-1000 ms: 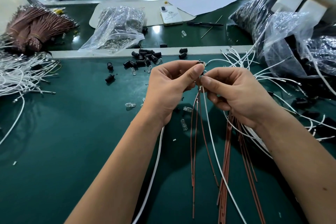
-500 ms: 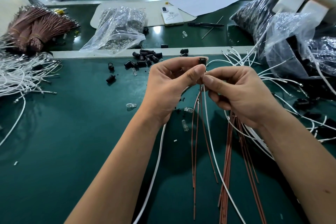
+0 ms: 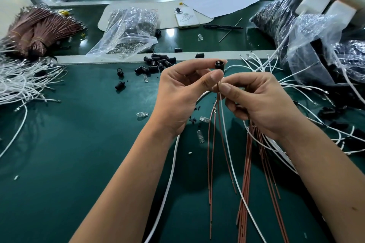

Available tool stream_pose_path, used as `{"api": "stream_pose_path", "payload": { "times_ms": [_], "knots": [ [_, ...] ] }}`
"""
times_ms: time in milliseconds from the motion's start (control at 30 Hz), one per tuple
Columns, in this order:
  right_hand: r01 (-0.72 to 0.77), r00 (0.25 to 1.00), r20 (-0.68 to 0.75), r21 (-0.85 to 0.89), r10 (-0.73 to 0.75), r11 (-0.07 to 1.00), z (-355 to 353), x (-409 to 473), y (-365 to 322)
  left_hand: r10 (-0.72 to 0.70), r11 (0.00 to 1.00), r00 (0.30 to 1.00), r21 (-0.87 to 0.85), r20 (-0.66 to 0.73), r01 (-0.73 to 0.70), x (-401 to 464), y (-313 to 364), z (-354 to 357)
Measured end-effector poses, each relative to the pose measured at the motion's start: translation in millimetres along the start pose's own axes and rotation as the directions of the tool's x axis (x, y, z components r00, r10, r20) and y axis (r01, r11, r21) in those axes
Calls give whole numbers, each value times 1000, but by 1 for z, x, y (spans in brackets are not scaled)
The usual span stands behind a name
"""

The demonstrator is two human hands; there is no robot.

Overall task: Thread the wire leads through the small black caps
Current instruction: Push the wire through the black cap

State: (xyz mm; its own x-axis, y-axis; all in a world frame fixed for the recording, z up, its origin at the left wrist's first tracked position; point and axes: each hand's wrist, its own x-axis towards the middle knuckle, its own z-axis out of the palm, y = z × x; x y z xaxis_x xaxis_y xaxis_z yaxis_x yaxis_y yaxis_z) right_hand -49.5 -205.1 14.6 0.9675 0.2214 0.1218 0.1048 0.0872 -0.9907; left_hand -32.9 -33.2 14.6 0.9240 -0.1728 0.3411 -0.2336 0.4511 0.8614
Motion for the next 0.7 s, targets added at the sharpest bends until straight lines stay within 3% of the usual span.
{"api": "stream_pose_path", "payload": {
  "times_ms": [700],
  "knots": [
    [63,995,-74,-9,-64,998,5,-2,-2,-49,999,997,9,-62,50,-2,1,7]
  ]
}}
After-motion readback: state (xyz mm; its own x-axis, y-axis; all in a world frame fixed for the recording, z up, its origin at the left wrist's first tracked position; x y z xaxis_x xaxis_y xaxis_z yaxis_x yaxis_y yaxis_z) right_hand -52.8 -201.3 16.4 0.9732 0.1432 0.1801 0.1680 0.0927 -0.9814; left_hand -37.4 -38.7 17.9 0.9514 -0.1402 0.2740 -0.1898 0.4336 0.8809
